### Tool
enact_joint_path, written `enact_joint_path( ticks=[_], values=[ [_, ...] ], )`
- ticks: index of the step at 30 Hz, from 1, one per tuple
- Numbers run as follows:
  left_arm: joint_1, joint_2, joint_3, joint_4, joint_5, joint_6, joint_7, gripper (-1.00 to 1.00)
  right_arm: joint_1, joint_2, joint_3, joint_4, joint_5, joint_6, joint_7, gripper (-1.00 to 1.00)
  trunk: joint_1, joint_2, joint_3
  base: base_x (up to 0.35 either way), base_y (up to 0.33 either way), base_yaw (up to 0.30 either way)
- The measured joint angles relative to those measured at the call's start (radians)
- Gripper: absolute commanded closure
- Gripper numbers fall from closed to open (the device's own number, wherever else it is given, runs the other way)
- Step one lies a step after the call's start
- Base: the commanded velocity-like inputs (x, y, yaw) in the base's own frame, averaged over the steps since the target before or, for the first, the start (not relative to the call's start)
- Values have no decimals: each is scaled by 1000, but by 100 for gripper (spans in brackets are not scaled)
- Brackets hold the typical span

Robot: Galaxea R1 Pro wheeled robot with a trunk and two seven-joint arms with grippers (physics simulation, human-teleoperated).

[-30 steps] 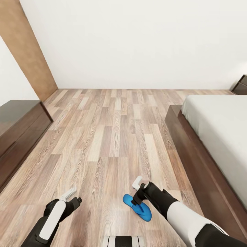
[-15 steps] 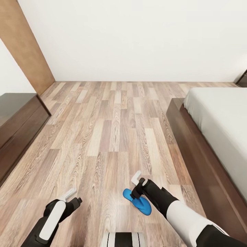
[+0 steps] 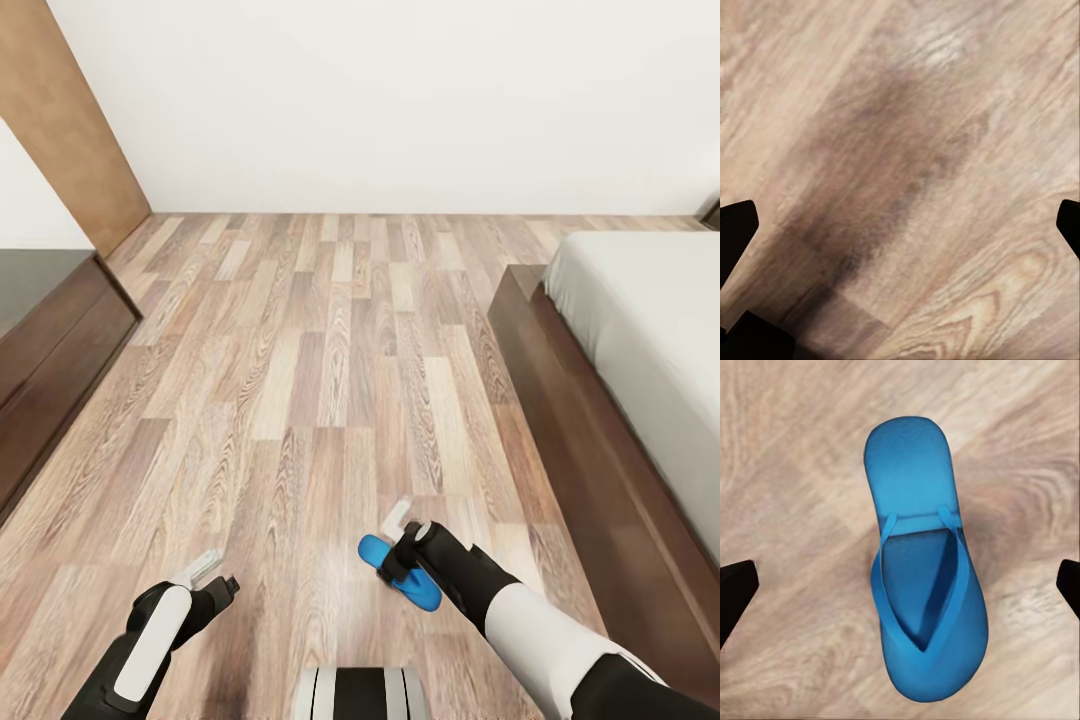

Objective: In the bedroom, move the book from the bed onto either nightstand, and place the two sandals side by side next to the bed.

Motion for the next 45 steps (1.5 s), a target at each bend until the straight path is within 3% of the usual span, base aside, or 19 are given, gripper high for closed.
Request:
enact_joint_path(
  ticks=[6,17,20,25,29,32,39,45],
  values=[
    [0,0,0,0,0,0,1,-100,-1,-1,-3,-4,1,-2,34,-100,3,-1,-23,0,0,0],
    [0,0,0,0,-1,0,2,-100,-1,-3,-6,-9,2,-9,34,-100,8,-4,-66,0,0,0],
    [3,1,1,-15,1,0,2,-100,8,-21,-6,-98,1,-21,33,-100,9,-5,-77,0,0,0],
    [37,2,-2,-142,4,11,29,-100,65,-86,-22,-299,-2,-21,26,-100,11,-6,-97,0,0,0],
    [74,4,-3,-315,10,71,61,-100,106,-112,-85,-425,-1,5,21,-100,13,-7,-112,0,0,0],
    [56,1,-3,-392,14,152,77,-100,129,-123,-132,-491,3,34,18,-100,14,-8,-124,0,0,0],
    [-11,-2,-24,-439,17,219,88,-100,142,-132,-164,-532,7,50,24,-100,18,-9,-151,0,0,0],
    [17,11,-38,-447,13,231,81,-100,118,-135,-169,-522,10,41,17,-100,18,-9,-155,0,0,0]
  ],
)
